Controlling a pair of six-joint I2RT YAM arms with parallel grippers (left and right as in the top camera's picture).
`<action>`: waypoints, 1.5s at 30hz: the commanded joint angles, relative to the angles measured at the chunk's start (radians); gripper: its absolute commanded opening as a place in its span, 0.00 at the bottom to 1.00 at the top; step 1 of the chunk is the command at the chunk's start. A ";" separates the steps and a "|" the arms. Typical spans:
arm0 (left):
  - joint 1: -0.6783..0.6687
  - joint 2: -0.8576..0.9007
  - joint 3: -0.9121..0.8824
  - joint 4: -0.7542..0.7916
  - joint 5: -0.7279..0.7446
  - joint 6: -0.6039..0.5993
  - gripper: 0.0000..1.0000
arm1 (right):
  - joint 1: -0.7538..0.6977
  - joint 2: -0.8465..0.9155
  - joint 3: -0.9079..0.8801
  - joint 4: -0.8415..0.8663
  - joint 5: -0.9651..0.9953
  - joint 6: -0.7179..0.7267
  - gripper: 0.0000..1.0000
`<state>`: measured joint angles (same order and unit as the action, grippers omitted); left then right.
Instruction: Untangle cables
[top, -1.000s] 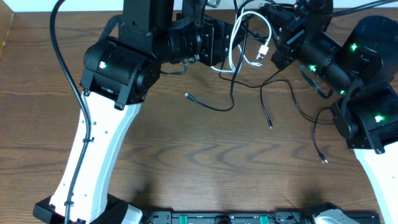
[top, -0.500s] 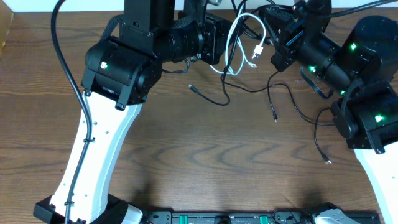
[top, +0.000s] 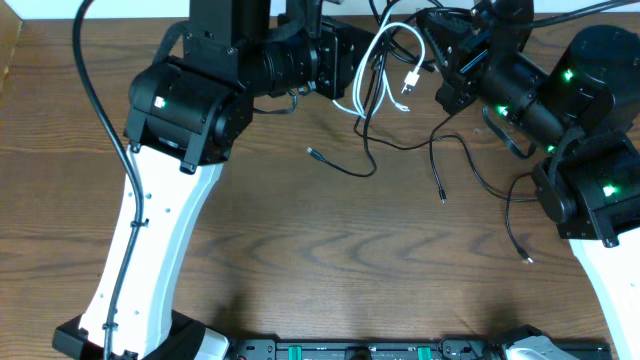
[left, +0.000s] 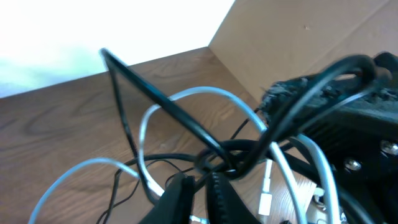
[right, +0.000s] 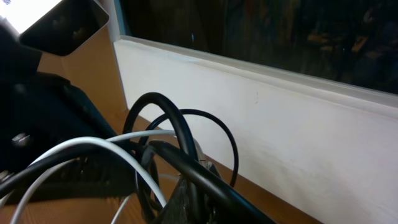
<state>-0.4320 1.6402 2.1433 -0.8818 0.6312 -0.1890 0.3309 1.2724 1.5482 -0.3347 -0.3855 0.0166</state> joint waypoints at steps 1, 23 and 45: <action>-0.019 -0.002 0.019 0.008 0.070 0.065 0.26 | -0.002 -0.004 0.008 0.008 -0.002 0.013 0.01; -0.019 -0.002 0.019 0.008 0.112 0.103 0.30 | -0.003 0.009 0.008 0.027 0.084 0.005 0.01; -0.019 -0.002 0.019 0.031 0.113 0.110 0.08 | -0.003 0.013 0.008 0.051 -0.064 0.064 0.01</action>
<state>-0.4461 1.6402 2.1433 -0.8574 0.7277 -0.0910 0.3283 1.2827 1.5482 -0.2890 -0.4152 0.0612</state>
